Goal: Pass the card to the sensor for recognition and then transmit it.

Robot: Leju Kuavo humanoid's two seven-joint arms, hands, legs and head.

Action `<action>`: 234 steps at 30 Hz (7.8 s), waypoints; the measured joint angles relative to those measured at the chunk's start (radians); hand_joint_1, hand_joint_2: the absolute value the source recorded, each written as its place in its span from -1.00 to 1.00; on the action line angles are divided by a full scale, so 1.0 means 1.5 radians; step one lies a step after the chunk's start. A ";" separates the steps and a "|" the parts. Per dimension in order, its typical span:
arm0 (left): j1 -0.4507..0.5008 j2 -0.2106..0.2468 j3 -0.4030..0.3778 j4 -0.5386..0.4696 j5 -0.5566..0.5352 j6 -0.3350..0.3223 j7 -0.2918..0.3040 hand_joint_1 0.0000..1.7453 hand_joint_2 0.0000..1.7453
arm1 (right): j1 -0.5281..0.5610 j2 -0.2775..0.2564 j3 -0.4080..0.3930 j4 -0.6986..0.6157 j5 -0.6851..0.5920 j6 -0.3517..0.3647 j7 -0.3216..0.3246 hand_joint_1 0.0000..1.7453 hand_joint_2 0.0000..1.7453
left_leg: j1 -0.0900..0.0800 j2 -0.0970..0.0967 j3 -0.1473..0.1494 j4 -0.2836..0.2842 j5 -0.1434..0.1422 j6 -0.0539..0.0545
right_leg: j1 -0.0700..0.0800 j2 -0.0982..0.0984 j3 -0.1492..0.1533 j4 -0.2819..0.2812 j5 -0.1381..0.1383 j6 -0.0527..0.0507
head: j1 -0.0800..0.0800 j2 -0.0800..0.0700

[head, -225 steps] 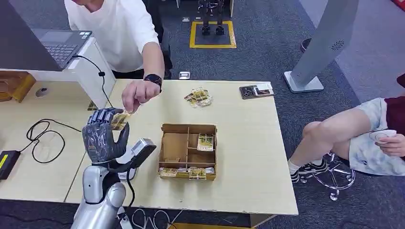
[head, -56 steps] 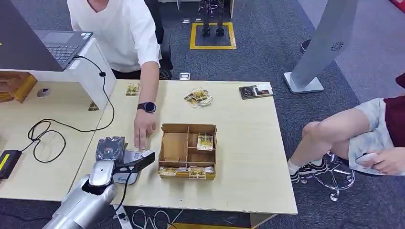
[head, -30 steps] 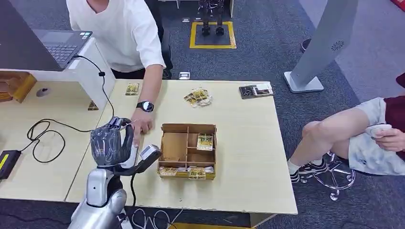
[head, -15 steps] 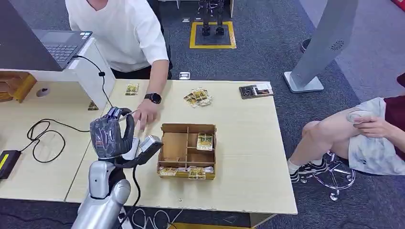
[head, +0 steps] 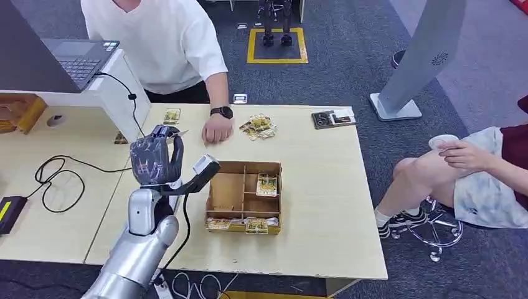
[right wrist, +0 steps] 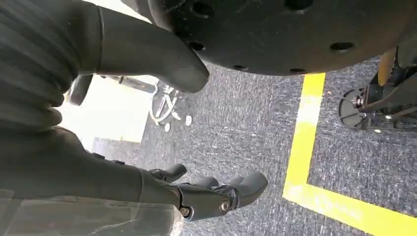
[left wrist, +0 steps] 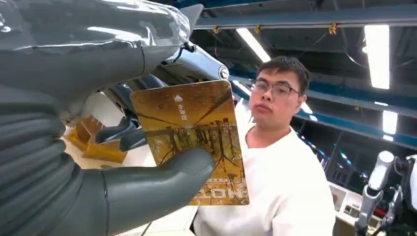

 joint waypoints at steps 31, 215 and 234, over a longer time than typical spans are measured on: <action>-0.104 0.004 -0.063 0.198 0.002 0.000 0.088 1.00 1.00 | -0.001 -0.004 0.000 -0.006 0.010 0.000 0.006 -1.00 1.00 | 0.000 0.000 0.000 0.000 0.000 0.000 | 0.000 0.000 0.000 0.000 0.000 0.000 | 0.000 0.000; -0.205 0.140 -0.258 0.348 0.123 -0.530 0.097 1.00 1.00 | 0.001 -0.004 0.001 0.000 -0.040 0.018 0.016 -1.00 1.00 | 0.000 -0.001 0.004 0.000 0.001 0.000 | 0.000 -0.001 0.004 0.002 0.000 0.000 | 0.000 0.000; -0.124 0.133 -0.251 0.303 0.092 -0.209 0.202 1.00 1.00 | 0.001 -0.004 0.001 0.000 -0.050 0.016 0.016 -1.00 1.00 | 0.000 0.000 0.002 0.000 0.001 -0.001 | 0.000 0.000 0.001 0.002 0.000 0.000 | 0.000 0.000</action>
